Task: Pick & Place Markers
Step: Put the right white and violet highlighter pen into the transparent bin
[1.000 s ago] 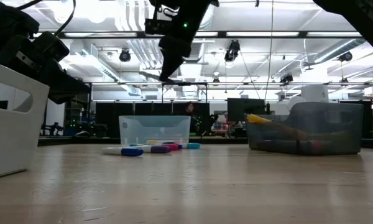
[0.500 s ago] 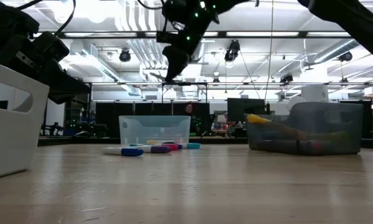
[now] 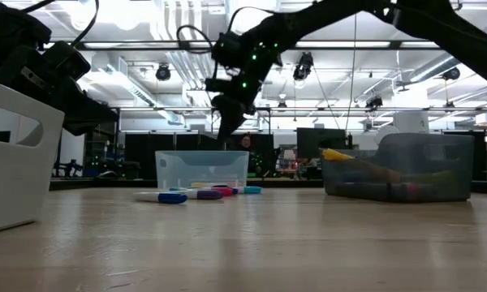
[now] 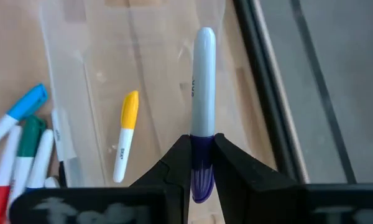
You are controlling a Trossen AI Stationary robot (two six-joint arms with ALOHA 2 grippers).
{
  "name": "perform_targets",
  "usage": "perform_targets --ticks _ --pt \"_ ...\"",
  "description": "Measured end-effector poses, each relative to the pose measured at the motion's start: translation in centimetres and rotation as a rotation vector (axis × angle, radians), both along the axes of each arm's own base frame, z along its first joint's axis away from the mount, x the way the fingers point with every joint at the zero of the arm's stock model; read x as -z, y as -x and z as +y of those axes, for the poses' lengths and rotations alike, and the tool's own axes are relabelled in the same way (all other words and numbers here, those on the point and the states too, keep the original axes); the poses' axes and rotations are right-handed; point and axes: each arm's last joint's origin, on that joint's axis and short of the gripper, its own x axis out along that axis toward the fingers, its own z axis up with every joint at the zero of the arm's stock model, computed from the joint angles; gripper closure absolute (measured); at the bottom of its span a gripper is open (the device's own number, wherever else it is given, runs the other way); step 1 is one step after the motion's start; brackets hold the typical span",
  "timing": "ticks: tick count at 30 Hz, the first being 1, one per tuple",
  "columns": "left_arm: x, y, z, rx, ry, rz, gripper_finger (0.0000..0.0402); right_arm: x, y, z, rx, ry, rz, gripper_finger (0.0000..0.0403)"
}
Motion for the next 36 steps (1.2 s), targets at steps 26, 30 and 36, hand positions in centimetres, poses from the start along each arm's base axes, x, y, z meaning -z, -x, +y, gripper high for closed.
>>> perform_targets --ticks 26,30,36 --pt "0.0 0.0 0.0 0.0 0.0 0.0 0.0401 2.4 -0.8 -0.3 0.03 -0.026 0.011 0.0353" --pt "0.0 0.0 0.0 0.0 0.0 0.0 0.0401 2.4 -0.8 -0.3 0.037 -0.03 0.009 0.0353" --pt "0.0 0.0 0.0 0.0 0.0 0.0 0.0401 2.4 -0.8 -0.3 0.037 -0.031 0.009 0.0346"
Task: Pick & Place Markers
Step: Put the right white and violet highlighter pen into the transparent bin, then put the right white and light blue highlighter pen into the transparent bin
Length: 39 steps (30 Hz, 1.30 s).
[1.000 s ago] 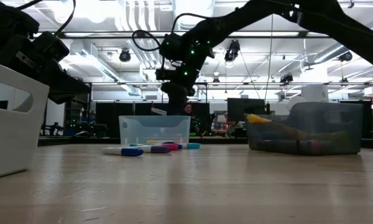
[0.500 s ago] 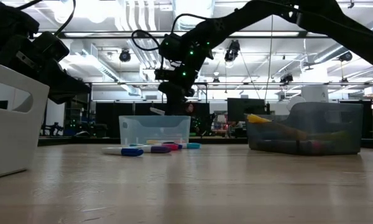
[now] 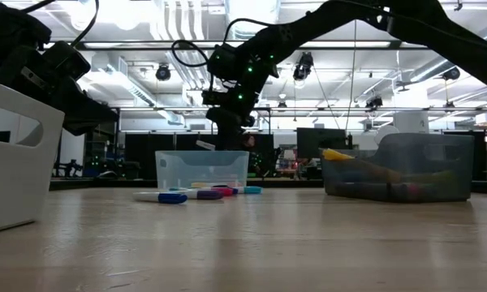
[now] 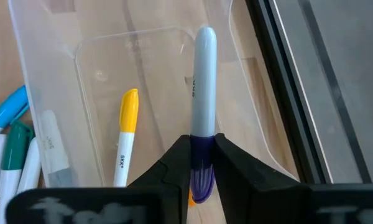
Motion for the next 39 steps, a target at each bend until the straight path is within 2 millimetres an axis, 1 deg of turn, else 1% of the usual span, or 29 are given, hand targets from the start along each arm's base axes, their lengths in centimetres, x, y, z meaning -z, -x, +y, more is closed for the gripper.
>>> perform_targets --ticks 7,10,14,18,25,29,35,39 --pt "0.0 0.0 0.0 0.0 0.0 0.0 0.0401 0.0 0.0 0.0 0.003 0.0 -0.002 0.029" --pt "0.0 0.0 0.0 0.0 0.0 0.0 0.0401 0.0 0.0 0.1 -0.017 0.01 0.005 0.0272" --pt "0.0 0.0 0.0 0.0 0.0 0.0 0.0401 -0.1 0.0 0.2 -0.03 0.016 0.012 0.026" --pt "0.0 0.0 0.0 0.0 0.0 0.0 0.0401 -1.0 0.2 0.7 -0.033 0.016 0.006 0.0262" --pt "0.0 0.0 0.0 0.0 0.0 0.0 0.0401 -3.4 0.6 2.6 -0.083 0.03 -0.002 0.0275" --pt "0.0 0.0 0.0 0.0 0.0 0.0 0.0401 -4.5 1.2 4.2 -0.113 0.015 0.04 0.028" --pt "0.0 0.0 0.0 0.0 0.0 0.0 0.0401 -4.2 1.8 6.5 -0.161 -0.025 0.154 0.0282" --pt "0.0 0.0 0.0 0.0 0.0 0.0 0.0401 -3.8 1.7 8.4 -0.201 -0.035 0.195 0.028"
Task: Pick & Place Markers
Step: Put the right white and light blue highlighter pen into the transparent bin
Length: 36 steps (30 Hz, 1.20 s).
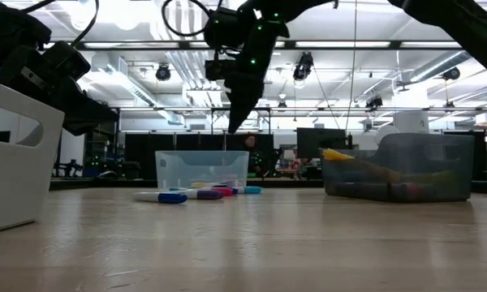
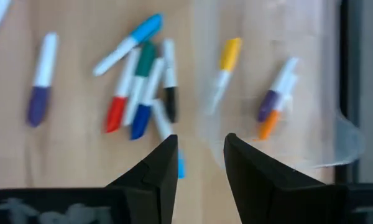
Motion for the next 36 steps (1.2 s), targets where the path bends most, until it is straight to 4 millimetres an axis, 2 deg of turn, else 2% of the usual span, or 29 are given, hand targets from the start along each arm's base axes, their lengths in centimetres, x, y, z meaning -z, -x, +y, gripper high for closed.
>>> perform_targets --ticks 7,12,19,23,27,36 --pt "0.0 0.0 0.0 0.0 0.0 0.0 0.0401 1.1 -0.2 3.7 -0.144 -0.007 0.069 0.0282" --pt "0.0 0.0 0.0 0.0 0.0 0.0 0.0401 2.7 0.1 5.1 -0.237 -0.031 0.128 0.0291" --pt "0.0 0.0 0.0 0.0 0.0 0.0 0.0401 5.1 0.9 5.0 -0.186 -0.06 0.185 0.0307" --pt "0.0 0.0 0.0 0.0 0.0 0.0 0.0401 6.2 1.2 5.2 -0.273 -0.082 0.208 0.0313" --pt "0.0 0.0 0.0 0.0 0.0 0.0 0.0401 6.3 0.8 4.3 -0.333 -0.174 0.117 0.0319" --pt "0.0 0.0 0.0 0.0 0.0 0.0 0.0401 6.0 0.6 1.5 -0.312 -0.158 0.052 0.0325"
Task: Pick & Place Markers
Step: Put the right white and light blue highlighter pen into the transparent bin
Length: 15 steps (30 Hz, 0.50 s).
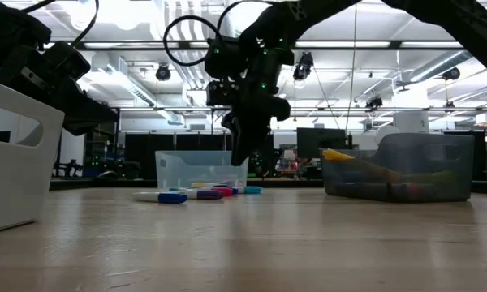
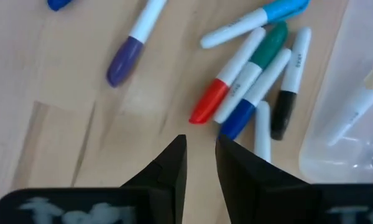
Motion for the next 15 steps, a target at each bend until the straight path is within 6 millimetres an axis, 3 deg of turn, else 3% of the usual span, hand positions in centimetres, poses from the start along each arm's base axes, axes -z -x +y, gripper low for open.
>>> perform_targets --ticks 7,15 --pt "0.0 0.0 0.0 0.0 0.0 0.0 0.0401 0.0 0.4 -2.6 0.055 -0.021 -0.027 0.0322" --pt "0.0 0.0 0.0 0.0 0.0 0.0 0.0401 1.1 1.0 -3.6 0.067 -0.07 -0.024 0.0334"
